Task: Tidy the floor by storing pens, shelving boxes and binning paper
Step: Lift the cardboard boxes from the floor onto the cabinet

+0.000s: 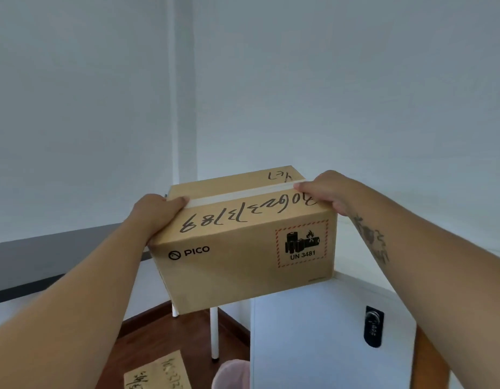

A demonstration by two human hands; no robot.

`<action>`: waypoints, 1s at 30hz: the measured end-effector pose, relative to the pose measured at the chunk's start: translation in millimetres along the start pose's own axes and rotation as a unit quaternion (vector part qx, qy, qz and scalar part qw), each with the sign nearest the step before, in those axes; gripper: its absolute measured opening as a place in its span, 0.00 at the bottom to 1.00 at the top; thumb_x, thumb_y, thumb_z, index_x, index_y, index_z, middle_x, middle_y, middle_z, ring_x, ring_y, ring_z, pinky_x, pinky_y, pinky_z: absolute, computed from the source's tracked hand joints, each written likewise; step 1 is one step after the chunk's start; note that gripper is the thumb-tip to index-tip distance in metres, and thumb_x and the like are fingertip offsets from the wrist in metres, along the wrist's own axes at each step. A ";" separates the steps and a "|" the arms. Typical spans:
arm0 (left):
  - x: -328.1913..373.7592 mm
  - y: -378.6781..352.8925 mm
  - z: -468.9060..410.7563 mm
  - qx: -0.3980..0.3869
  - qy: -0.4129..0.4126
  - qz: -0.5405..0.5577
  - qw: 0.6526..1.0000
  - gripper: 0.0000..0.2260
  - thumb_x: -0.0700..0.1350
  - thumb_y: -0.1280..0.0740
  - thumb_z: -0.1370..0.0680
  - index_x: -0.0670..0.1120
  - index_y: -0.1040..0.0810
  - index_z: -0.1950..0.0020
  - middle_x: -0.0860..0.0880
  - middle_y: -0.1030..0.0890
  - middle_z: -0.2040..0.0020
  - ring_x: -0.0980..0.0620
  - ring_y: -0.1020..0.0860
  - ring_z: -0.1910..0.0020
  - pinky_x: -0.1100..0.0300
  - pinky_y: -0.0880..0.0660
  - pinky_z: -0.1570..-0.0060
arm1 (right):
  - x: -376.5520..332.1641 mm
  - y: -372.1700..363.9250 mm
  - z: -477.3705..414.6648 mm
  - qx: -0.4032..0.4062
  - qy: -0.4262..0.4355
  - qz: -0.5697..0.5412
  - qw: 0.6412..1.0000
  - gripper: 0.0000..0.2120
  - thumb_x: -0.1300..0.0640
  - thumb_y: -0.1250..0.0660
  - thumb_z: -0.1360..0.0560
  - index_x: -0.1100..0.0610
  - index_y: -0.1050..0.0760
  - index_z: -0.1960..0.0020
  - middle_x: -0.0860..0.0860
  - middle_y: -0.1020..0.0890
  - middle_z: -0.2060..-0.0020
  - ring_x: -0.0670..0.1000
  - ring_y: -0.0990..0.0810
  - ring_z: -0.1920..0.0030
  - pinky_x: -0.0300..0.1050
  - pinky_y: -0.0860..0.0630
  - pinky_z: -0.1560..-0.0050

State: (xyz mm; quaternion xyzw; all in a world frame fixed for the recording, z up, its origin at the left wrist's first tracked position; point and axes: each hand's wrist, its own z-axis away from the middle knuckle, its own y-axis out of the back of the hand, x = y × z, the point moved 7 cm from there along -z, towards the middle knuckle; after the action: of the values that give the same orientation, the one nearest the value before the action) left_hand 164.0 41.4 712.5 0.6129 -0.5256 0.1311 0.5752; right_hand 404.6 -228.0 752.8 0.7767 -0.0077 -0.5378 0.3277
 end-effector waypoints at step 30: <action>149.1 -155.3 17.8 -0.104 -0.328 0.105 0.933 0.22 0.60 0.48 0.18 0.48 0.21 0.40 0.52 0.24 0.35 0.52 0.29 0.33 0.48 0.36 0.30 | 50.8 69.8 24.9 0.325 0.321 0.230 0.859 0.26 0.48 0.53 0.22 0.54 0.17 0.56 0.47 0.14 0.60 0.52 0.20 0.56 0.51 0.28 0.45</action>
State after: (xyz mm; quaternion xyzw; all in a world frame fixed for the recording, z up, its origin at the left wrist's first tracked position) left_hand 341.2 -80.5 733.1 0.4998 -0.7570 -0.0727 0.4147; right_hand 428.8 -313.9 741.6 0.9449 -0.2548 -0.1349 0.1549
